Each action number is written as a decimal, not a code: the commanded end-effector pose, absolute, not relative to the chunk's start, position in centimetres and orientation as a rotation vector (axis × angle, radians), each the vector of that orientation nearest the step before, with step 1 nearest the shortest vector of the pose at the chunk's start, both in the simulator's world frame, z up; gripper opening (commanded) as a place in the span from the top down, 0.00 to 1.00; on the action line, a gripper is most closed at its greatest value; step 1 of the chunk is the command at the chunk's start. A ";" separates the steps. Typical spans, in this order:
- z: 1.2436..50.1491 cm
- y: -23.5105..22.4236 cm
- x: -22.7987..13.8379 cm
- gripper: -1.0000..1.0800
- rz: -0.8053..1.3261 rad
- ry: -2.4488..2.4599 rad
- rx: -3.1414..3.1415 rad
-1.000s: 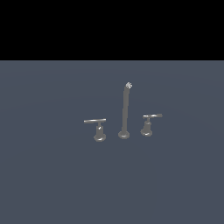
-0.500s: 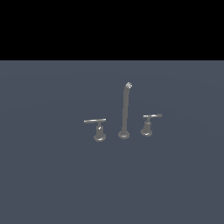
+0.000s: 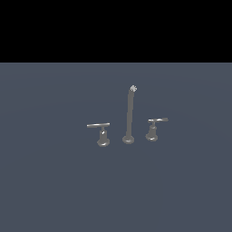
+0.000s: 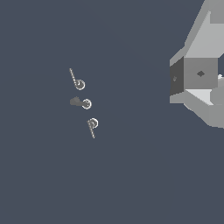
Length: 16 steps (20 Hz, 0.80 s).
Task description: Turn on the faucet by rotating a designated handle.
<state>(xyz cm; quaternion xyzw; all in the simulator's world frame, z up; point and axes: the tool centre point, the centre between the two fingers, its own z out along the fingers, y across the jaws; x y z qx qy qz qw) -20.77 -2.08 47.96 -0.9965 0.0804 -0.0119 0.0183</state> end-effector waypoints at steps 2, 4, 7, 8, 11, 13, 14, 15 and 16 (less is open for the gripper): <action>46.9 -2.6 -18.7 1.00 -0.033 0.352 -3.086; 46.1 -3.0 -17.3 1.00 -0.031 0.422 -3.078; 44.6 -3.8 -15.0 1.00 -0.028 0.541 -3.060; 44.0 -4.0 -14.2 1.00 -0.026 0.582 -3.054; 42.2 -4.9 -11.9 1.00 -0.023 0.702 -3.030; 40.9 -5.4 -10.5 1.00 -0.021 0.782 -3.012; 40.2 -5.7 -9.8 1.00 -0.020 0.821 -3.002; 39.5 -6.0 -9.1 1.00 -0.019 0.861 -2.991; 38.8 -6.4 -8.4 1.00 -0.018 0.900 -2.981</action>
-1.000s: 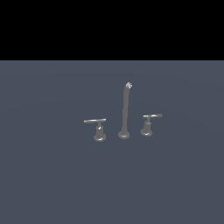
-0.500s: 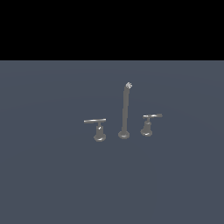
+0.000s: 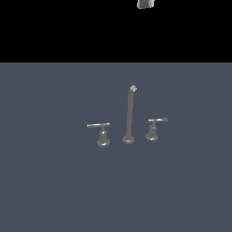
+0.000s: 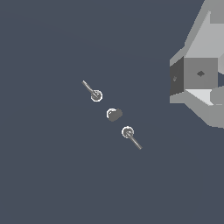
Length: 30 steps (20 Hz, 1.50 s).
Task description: Turn on the faucet by rotating a designated handle.
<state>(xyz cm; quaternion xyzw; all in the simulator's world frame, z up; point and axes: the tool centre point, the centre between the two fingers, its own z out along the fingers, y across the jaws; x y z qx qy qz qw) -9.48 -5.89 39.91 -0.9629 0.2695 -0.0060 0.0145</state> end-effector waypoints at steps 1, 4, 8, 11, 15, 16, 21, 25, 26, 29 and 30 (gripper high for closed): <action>38.1 -6.7 -7.8 1.00 -0.017 0.939 -2.969; 35.8 -7.6 -5.9 1.00 -0.014 1.056 -2.932; 32.5 -9.0 -3.6 1.00 -0.011 1.209 -2.876; 29.8 -10.0 -2.1 1.00 -0.009 1.321 -2.829; 26.0 -11.3 -0.4 1.00 -0.006 1.468 -2.760; 25.1 -11.7 0.0 1.00 -0.006 1.504 -2.742; 20.0 -13.4 1.5 1.00 -0.003 1.680 -2.643; 16.1 -14.6 2.3 1.00 -0.002 1.804 -2.564; 15.2 -14.9 2.4 1.00 -0.001 1.831 -2.546; 13.0 -15.5 2.7 1.00 -0.001 1.898 -2.499; 12.4 -15.7 2.7 1.00 -0.001 1.917 -2.485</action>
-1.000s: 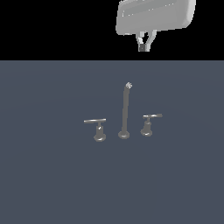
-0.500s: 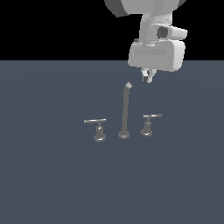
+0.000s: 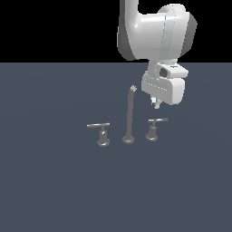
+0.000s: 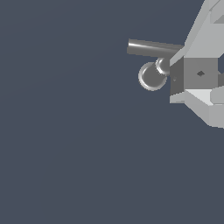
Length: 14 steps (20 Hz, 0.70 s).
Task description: Turn on the faucet by rotating a designated handle.
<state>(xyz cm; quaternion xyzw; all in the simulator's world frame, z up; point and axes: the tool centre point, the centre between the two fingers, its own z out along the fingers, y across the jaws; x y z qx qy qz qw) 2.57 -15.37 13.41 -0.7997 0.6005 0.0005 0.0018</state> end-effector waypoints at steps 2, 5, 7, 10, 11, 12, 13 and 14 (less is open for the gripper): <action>11.2 -16.0 2.8 1.00 0.000 1.950 -2.461; 9.9 -16.3 2.8 1.00 0.000 1.986 -2.433; 9.4 -16.5 2.8 1.00 0.000 2.002 -2.420; 9.0 -16.6 2.8 1.00 0.000 2.014 -2.411; 8.9 -16.6 2.8 1.00 0.000 2.015 -2.410; 8.9 -16.6 2.8 1.00 0.000 2.015 -2.410; 8.9 -16.6 2.8 1.00 0.000 2.015 -2.410; 8.9 -16.6 2.8 1.00 0.000 2.015 -2.410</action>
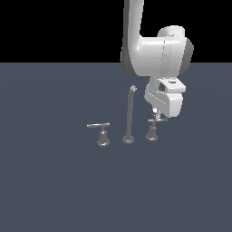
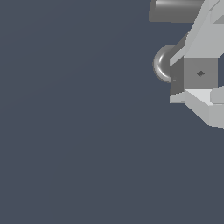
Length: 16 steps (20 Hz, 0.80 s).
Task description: Turn on the faucet by rotating a designated handle.
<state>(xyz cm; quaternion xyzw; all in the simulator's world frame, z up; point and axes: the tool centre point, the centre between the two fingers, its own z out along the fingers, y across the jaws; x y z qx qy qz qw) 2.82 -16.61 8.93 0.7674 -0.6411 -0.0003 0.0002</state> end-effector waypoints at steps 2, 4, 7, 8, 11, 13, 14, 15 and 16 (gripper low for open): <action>8.9 -16.9 2.5 1.00 -0.001 -2.014 2.411; 8.9 -17.5 1.8 1.00 -0.001 -2.014 2.411; 8.9 -18.5 0.7 1.00 0.000 -2.015 2.410; 8.9 -18.8 0.4 1.00 0.000 -2.015 2.410; 8.9 -18.3 0.8 1.00 0.007 -2.007 2.423; 8.9 -18.4 0.1 1.00 0.006 -2.008 2.421; 8.9 -18.4 -0.2 1.00 0.005 -2.009 2.420; 8.9 -18.5 -0.6 1.00 0.005 -2.009 2.419; 8.9 -18.5 -0.9 1.00 0.004 -2.010 2.418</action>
